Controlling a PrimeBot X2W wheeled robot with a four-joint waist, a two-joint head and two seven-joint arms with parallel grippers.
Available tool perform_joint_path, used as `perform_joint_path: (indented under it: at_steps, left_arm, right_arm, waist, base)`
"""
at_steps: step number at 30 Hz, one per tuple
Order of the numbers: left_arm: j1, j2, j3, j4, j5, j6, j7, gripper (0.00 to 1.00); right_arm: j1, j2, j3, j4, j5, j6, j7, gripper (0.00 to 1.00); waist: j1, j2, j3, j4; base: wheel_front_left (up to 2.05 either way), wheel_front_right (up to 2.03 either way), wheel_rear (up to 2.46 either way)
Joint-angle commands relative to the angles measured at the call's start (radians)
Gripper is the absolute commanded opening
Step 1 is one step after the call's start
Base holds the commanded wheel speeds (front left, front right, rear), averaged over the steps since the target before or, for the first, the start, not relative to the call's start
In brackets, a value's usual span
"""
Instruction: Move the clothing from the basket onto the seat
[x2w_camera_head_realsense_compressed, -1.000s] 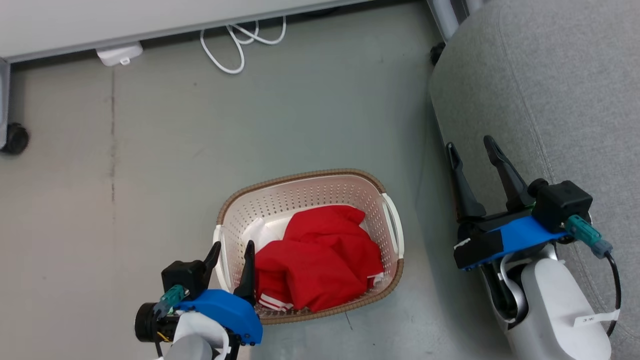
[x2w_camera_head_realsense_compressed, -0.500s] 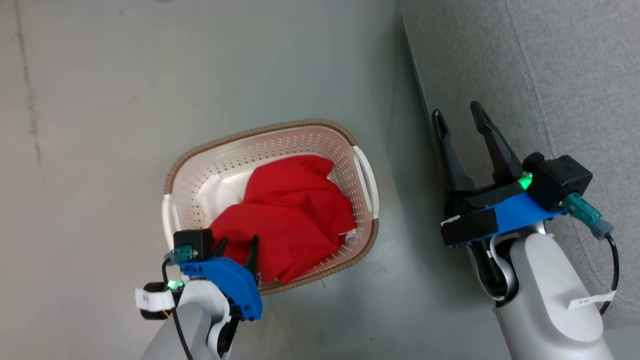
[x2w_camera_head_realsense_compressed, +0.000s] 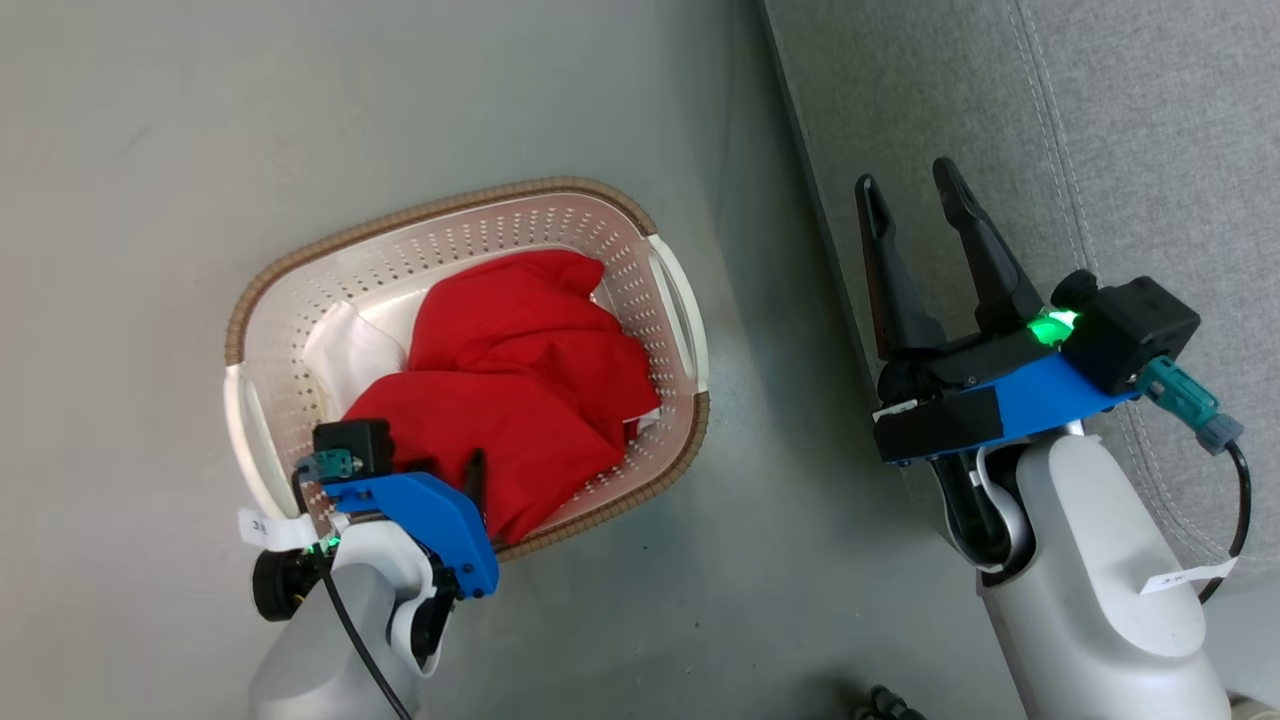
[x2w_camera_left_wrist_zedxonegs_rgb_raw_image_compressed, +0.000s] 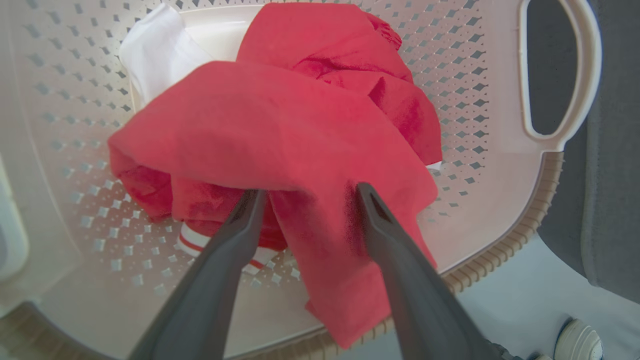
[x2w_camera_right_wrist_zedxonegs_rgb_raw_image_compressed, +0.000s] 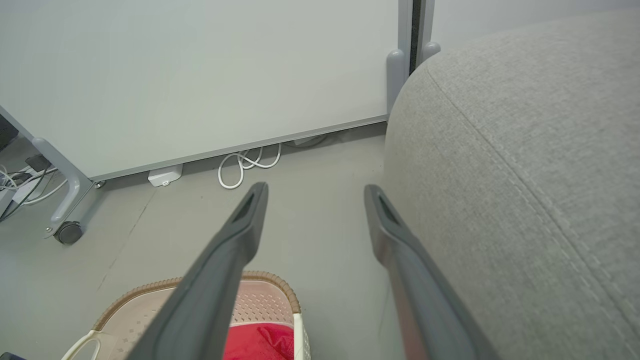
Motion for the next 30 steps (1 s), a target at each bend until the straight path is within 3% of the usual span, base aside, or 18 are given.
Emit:
perform_joint_path:
  at_steps: [1, 8, 9, 10, 11, 24, 30]
  left_arm:
    - [-0.025, 0.006, 0.010, 0.008, -0.009, 0.006, 0.003, 1.00]
    - [-0.066, 0.009, 0.026, 0.046, -0.031, 0.023, 0.002, 1.00]
    - [-0.070, 0.010, 0.023, 0.051, -0.027, 0.026, 0.003, 0.87]
    - [-0.075, 0.010, 0.019, 0.059, -0.025, 0.027, 0.008, 0.14]
    - [-0.080, 0.010, 0.015, 0.066, -0.023, 0.024, 0.012, 0.00]
    - [-0.112, 0.006, -0.015, 0.115, -0.026, 0.001, -0.010, 0.00]
    - [-0.109, 0.001, -0.045, 0.135, -0.016, -0.010, -0.040, 0.00]
  right_arm:
    - [-0.018, -0.003, -0.001, -0.010, 0.004, 0.000, -0.005, 1.00]
    - [-0.024, -0.003, 0.005, -0.032, 0.011, 0.000, -0.005, 1.00]
    - [-0.024, -0.003, 0.006, -0.033, 0.011, 0.000, -0.005, 1.00]
    - [-0.024, -0.003, 0.006, -0.033, 0.011, 0.000, -0.005, 1.00]
    - [-0.025, -0.003, 0.006, -0.034, 0.010, 0.000, -0.005, 1.00]
    - [-0.034, -0.003, 0.003, -0.023, -0.003, 0.000, -0.005, 1.00]
    - [-0.025, -0.003, 0.009, 0.003, -0.015, 0.000, -0.004, 1.00]
  waist:
    - [-0.0002, 0.0000, 0.018, -0.013]
    - [-0.0002, 0.0000, 0.046, -0.028]
    - [-0.0002, 0.0000, 0.048, -0.029]
    - [-0.0002, 0.0000, 0.049, -0.029]
    - [-0.0002, 0.0000, 0.051, -0.030]
    - [-0.0002, 0.0000, 0.046, -0.016]
    - [-0.0002, 0.0000, -0.007, 0.004]
  base:
    - [0.00, 0.00, 0.00]
    - [0.00, 0.00, 0.00]
    - [0.00, 0.00, 0.00]
    - [0.00, 0.00, 0.00]
    - [0.00, 0.00, 0.00]
    - [0.00, 0.00, 0.00]
    - [0.00, 0.00, 0.00]
